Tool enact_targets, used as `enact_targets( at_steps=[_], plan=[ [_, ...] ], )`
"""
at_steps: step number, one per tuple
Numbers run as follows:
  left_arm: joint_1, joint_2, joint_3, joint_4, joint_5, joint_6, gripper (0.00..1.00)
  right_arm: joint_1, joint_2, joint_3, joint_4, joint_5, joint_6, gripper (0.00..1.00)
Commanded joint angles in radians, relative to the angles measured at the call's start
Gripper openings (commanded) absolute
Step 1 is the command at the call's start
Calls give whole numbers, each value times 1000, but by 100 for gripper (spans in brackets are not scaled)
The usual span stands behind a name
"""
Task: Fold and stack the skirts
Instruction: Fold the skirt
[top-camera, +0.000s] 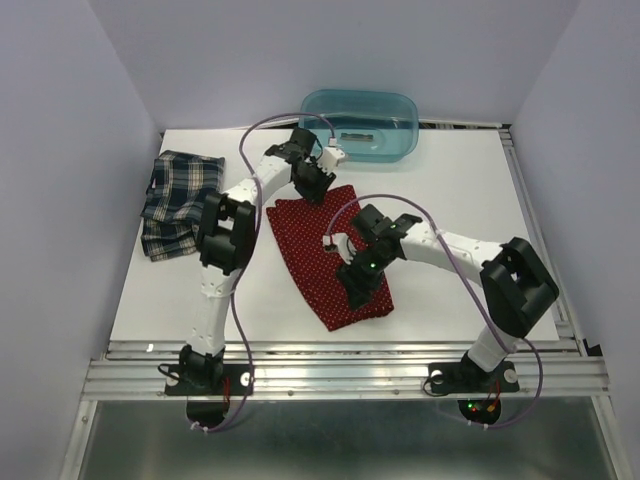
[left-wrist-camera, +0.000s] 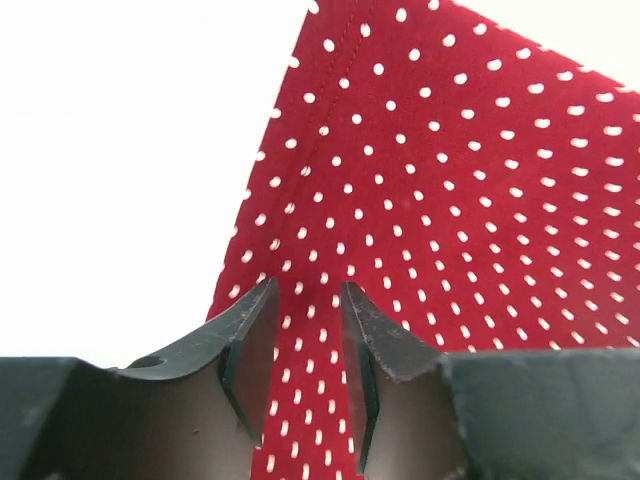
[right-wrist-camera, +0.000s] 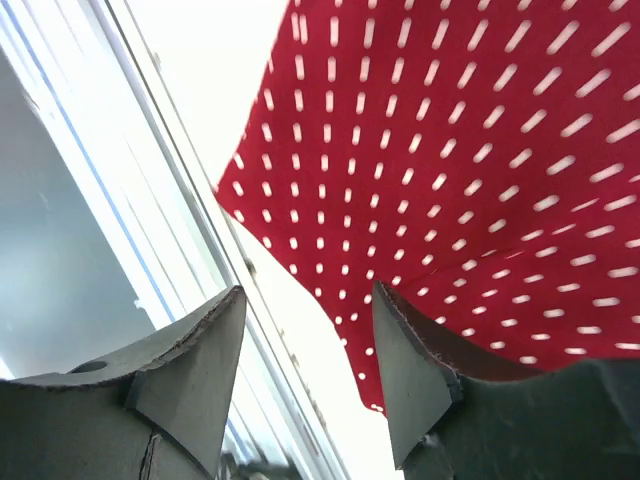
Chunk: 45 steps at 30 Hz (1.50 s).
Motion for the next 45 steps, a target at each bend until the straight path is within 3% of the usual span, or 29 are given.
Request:
enact_targets(
  at_steps=[1, 3, 6, 11, 15, 17, 18, 26, 29, 34, 45],
  plan=[
    [36, -240, -25, -21, 6, -33, 43, -21, -71, 92, 14, -38, 49, 59],
    [45, -321, -117, 2, 0, -23, 43, -32, -102, 98, 14, 15, 40, 59],
    [42, -558, -438, 66, -10, 19, 43, -73, -108, 95, 11, 86, -2, 57],
    [-2, -833, -757, 162, -66, 38, 43, -174, -121, 60, -11, 100, -32, 56],
    [-132, -1048, -938, 182, -126, 111, 43, -312, -127, 32, -78, 80, -60, 55],
    [-195, -1159, -1035, 211, -157, 136, 48, -357, -113, 32, -123, 74, -77, 55],
    [-280, -1200, -1059, 217, -209, 132, 51, -378, -104, 35, -138, 72, -86, 54],
    [-750, -1075, -1109, 241, -493, -42, 52, -418, -21, 101, -149, 20, -46, 53],
    [-839, -992, -1080, 277, -559, -117, 52, -418, 7, 165, -140, -32, -32, 52],
    [-925, -843, -1006, 284, -603, -175, 52, -418, 74, 244, -123, -55, -21, 51],
    [-929, -639, -937, 298, -560, -186, 49, -418, 139, 313, -103, -98, -22, 51]
  ],
)
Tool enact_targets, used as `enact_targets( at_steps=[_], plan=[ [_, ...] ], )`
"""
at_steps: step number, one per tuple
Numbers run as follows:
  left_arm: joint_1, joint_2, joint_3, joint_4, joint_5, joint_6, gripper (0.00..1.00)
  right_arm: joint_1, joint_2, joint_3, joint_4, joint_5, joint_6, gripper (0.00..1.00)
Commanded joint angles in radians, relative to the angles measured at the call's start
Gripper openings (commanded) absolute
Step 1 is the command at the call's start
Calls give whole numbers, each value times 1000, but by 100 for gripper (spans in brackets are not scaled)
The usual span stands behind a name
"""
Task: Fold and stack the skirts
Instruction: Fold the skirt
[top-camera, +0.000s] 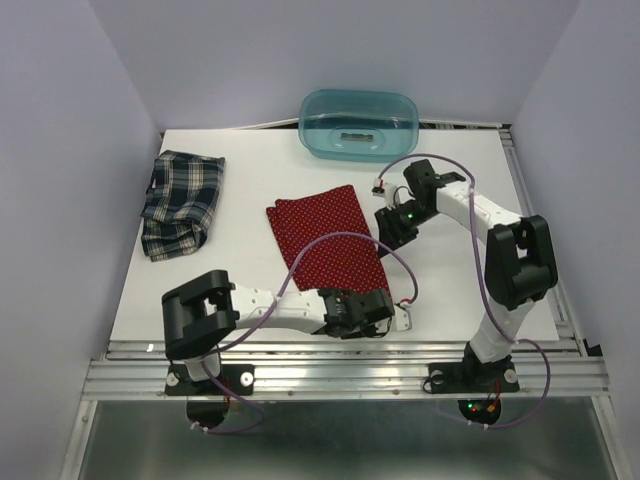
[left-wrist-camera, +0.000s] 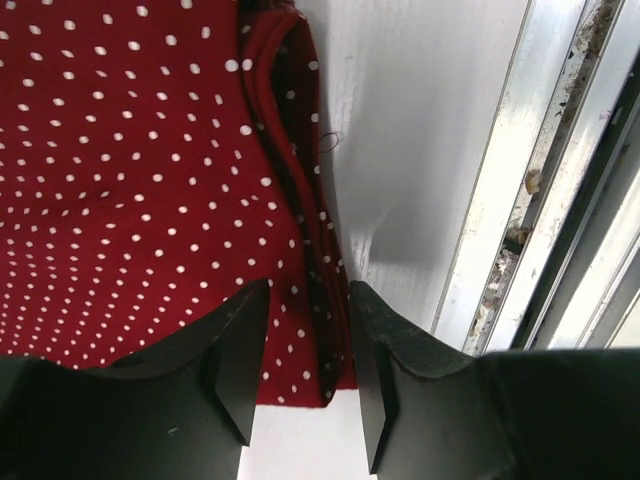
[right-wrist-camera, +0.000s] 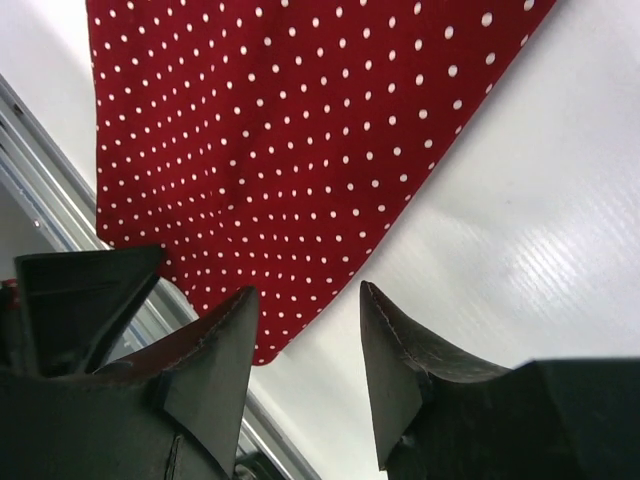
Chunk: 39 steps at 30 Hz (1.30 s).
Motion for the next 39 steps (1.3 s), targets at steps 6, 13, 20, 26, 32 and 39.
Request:
enact_targets(
  at_steps=[6, 13, 20, 26, 32, 39],
  plan=[
    [-1, 60, 49, 33, 31, -17, 48, 23, 44, 107, 32, -58, 7, 51],
    [26, 95, 23, 42, 109, -6, 34, 61, 76, 136, 40, -64, 8, 51],
    [85, 90, -7, 14, 179, 26, 19, 104, 144, 173, 32, -70, -9, 51],
    [88, 74, 26, -41, 251, 55, 0, 156, 190, 143, 63, -63, -10, 51],
    [88, -46, 81, -153, 330, 63, 0, 189, 199, 66, 99, -30, -27, 51],
    [91, -161, 81, -203, 341, 58, 0, 273, 167, -52, 148, -30, -16, 50]
  ],
)
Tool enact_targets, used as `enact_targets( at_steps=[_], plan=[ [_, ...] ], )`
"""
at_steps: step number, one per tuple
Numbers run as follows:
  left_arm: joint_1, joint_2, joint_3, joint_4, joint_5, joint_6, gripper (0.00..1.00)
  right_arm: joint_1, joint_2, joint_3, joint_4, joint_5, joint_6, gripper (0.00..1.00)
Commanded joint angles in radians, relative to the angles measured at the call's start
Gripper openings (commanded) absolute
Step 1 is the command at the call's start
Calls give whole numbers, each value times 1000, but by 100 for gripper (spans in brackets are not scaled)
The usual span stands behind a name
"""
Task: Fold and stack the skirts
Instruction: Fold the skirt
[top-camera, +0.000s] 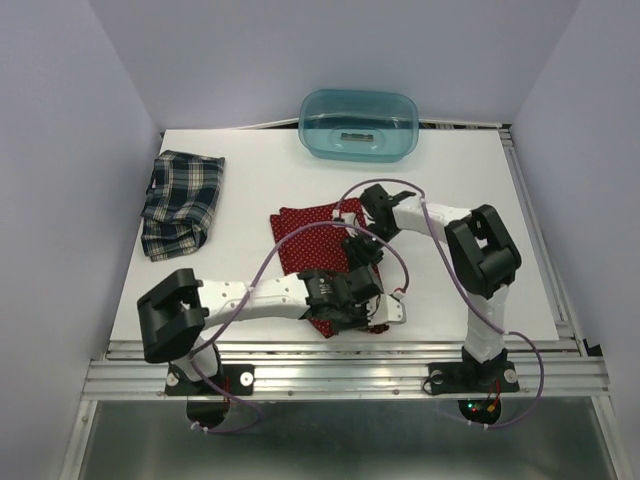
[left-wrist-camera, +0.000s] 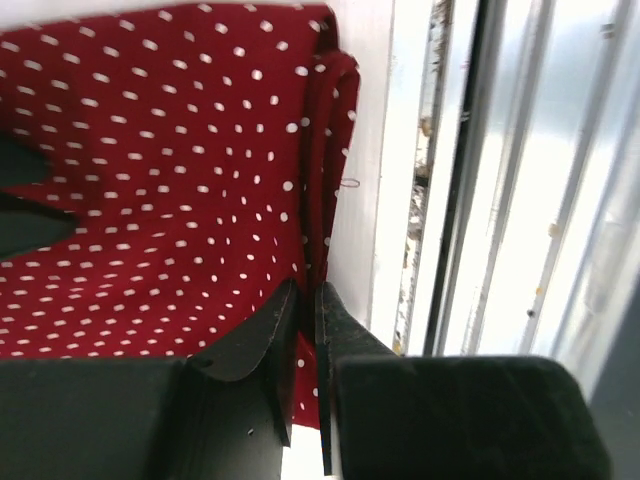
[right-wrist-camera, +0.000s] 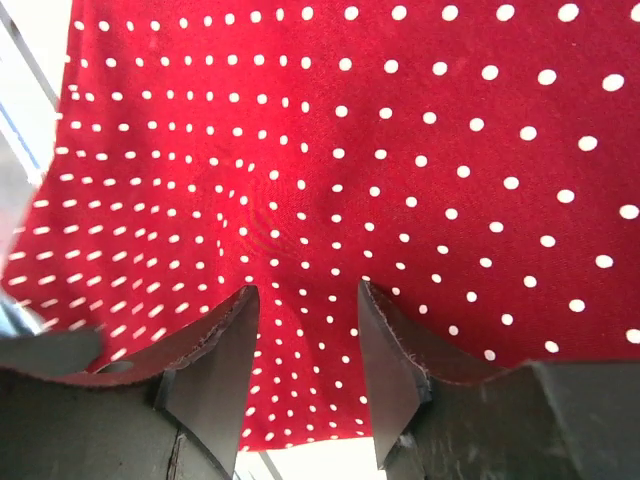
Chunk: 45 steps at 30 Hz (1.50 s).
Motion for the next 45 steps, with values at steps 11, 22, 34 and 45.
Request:
enact_targets(
  at_steps=[11, 22, 34, 45],
  plan=[
    [121, -128, 52, -85, 111, 64, 0, 123, -133, -99, -3, -1, -61, 50],
    [152, -165, 63, -127, 276, 169, 0, 102, -20, 349, 11, 240, -4, 56],
    [153, -185, 55, -136, 324, 172, 0, 62, 373, 791, 69, 366, 27, 66],
    [184, -214, 87, -171, 332, 183, 0, 34, 398, 641, 81, 177, -4, 52]
  ],
)
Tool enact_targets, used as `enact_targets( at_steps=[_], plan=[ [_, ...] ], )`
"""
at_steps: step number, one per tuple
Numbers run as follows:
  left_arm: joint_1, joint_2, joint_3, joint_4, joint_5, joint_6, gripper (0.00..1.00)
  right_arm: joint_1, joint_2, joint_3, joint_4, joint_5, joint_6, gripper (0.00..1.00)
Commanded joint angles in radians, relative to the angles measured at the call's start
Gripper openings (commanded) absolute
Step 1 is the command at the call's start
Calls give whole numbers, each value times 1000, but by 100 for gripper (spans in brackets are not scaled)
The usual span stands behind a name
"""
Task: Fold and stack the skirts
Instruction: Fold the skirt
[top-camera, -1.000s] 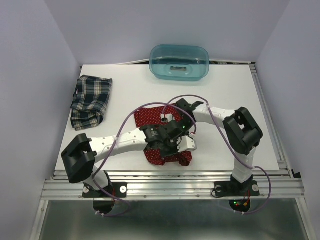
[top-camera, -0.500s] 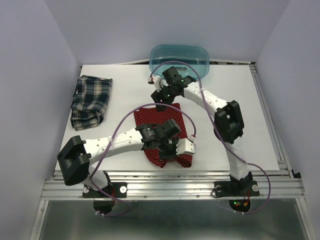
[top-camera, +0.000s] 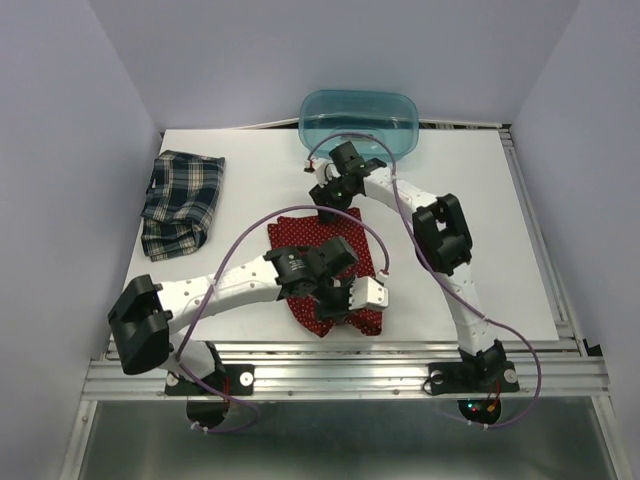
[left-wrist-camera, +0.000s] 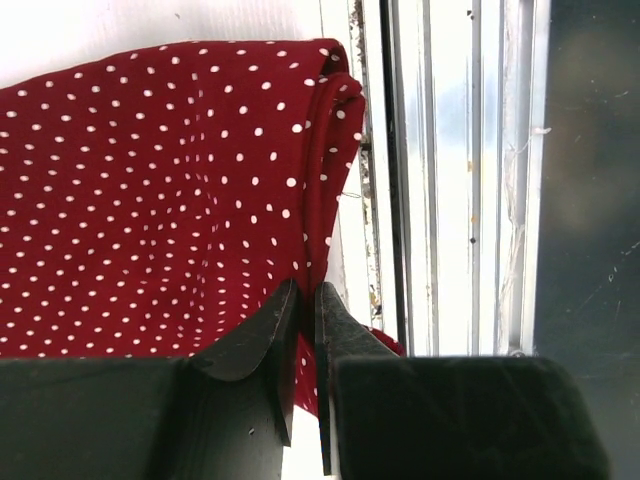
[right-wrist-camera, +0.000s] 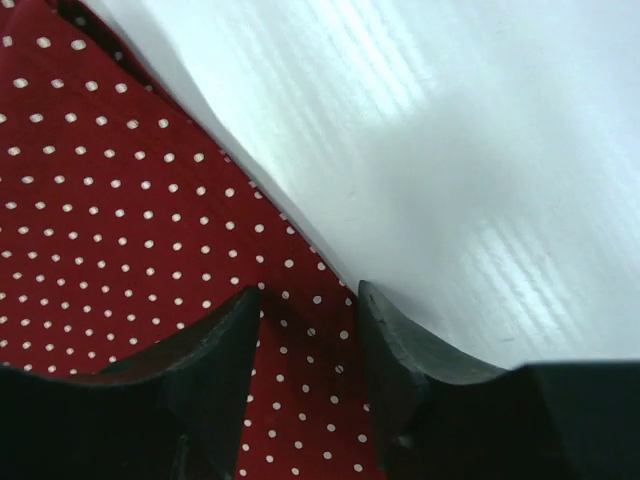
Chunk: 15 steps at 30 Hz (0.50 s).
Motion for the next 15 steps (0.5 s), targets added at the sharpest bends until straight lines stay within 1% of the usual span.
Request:
enact_targets(
  at_steps=[1, 3, 4, 9, 10, 15],
  plan=[
    [32, -43, 74, -29, 9, 26, 0, 0, -18, -100, -19, -159, -30, 48],
    [61, -26, 108, -51, -15, 58, 0, 0, -38, -171, -31, -194, -59, 42],
    [72, -14, 120, -58, -21, 69, 0, 0, -42, -191, -30, -215, -66, 41],
    [141, 18, 183, -79, -57, 134, 0, 0, -90, -309, -33, -281, -103, 39],
    [162, 30, 190, -81, -61, 154, 0, 0, -96, -321, -34, -301, -108, 37],
    [227, 67, 223, -73, -81, 213, 0, 0, -133, -376, -42, -327, -132, 36]
  ],
)
